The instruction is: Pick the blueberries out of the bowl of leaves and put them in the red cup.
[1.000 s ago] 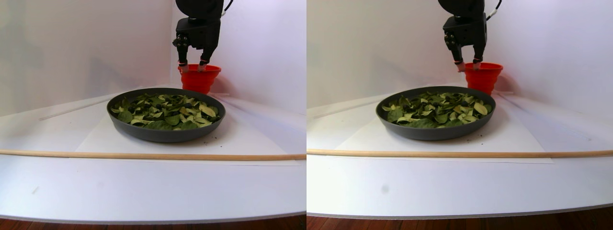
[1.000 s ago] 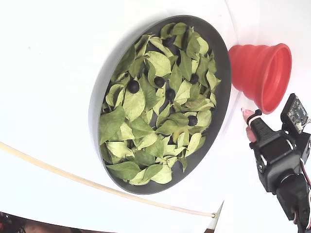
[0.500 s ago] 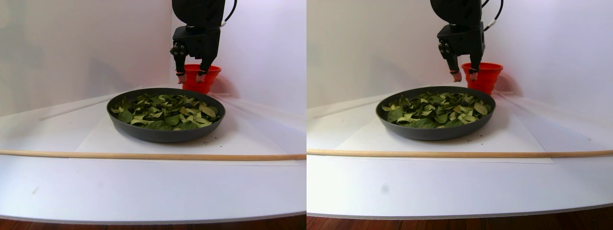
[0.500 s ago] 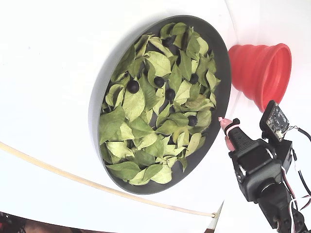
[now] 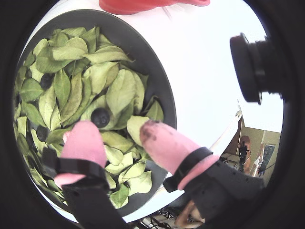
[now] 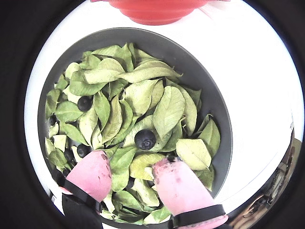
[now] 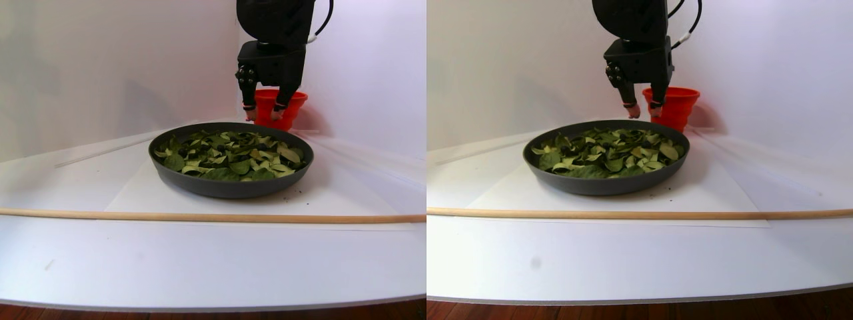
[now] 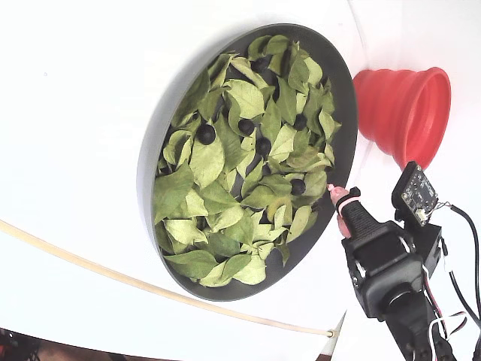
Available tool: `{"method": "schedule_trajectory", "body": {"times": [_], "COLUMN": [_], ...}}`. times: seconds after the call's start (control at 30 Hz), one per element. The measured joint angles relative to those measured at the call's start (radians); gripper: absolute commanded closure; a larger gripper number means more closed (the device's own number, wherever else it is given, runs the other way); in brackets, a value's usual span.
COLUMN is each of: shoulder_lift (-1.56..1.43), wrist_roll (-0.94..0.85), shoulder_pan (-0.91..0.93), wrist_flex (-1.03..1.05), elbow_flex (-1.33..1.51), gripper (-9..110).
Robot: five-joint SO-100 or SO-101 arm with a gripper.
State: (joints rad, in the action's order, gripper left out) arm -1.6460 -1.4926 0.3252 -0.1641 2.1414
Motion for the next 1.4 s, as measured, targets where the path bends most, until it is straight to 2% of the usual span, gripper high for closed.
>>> {"method": "schedule_trajectory", "body": {"times": [0.67,1.4], "shoulder_lift": [0.14,0.284], "wrist_roll": [0.014,0.124], "shoulder_pan": [0.0,0.0], "wrist_flex": [-0.097,-0.133], "elbow_flex": [-0.002,-0.132], "gripper": [85,83]}}
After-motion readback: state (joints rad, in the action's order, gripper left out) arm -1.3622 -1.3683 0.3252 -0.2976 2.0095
